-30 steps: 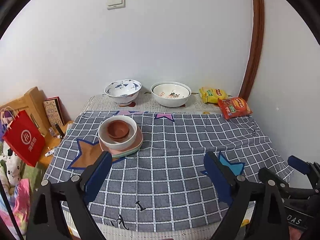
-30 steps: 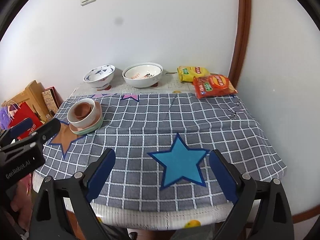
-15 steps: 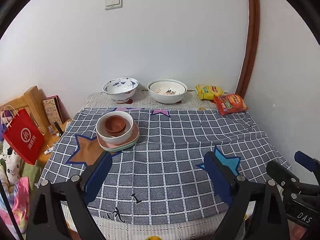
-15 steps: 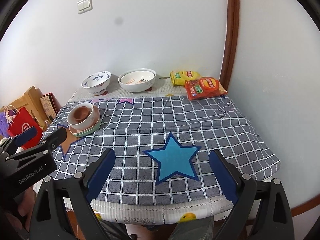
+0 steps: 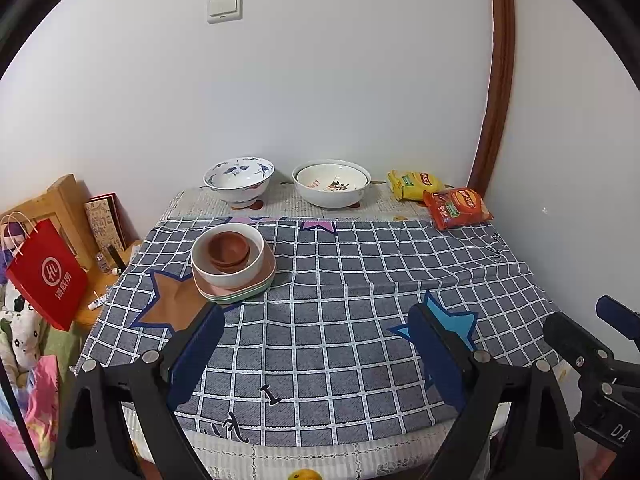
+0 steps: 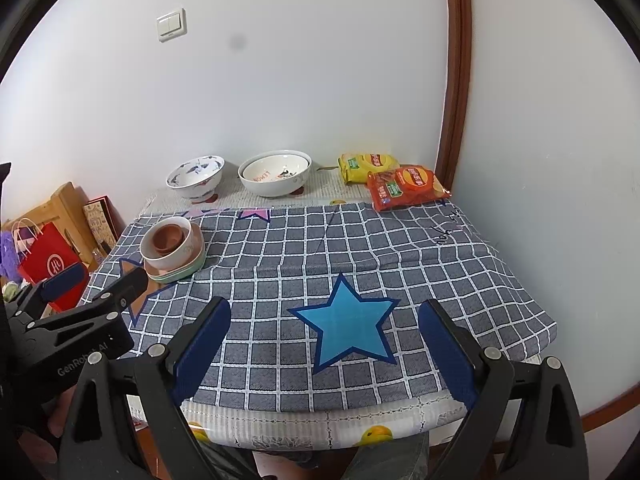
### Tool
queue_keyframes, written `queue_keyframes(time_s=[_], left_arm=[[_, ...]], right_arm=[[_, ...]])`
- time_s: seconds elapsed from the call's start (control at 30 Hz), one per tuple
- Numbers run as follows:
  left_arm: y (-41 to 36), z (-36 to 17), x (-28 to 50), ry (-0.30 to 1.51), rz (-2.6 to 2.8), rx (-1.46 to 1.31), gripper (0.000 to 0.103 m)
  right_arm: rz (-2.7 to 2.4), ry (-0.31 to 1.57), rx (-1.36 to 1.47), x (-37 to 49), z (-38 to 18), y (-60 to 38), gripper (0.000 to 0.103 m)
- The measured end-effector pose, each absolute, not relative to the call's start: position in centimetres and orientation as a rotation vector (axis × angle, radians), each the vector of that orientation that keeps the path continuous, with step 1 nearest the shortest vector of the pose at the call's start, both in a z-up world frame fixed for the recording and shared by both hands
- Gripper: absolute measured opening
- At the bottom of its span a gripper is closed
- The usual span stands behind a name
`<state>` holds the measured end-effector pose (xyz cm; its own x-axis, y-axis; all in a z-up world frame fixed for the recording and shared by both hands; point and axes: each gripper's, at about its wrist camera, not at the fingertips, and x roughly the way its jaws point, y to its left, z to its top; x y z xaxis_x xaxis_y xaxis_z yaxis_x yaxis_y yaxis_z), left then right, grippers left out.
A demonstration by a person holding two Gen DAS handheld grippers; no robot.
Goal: Organize plates and bowls
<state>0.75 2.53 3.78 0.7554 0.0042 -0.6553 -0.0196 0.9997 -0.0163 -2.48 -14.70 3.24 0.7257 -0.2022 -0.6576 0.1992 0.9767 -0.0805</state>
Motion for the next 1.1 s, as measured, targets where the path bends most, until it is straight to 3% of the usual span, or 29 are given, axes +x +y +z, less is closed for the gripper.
queue_keyframes(time_s=[1.1], left_arm=[[1.95, 3.72, 0.39, 0.716, -0.001, -0.008, 0.093]], right_arm=[[-0.232, 0.705, 0.005, -3.37, 3.75, -14.49, 0.094]])
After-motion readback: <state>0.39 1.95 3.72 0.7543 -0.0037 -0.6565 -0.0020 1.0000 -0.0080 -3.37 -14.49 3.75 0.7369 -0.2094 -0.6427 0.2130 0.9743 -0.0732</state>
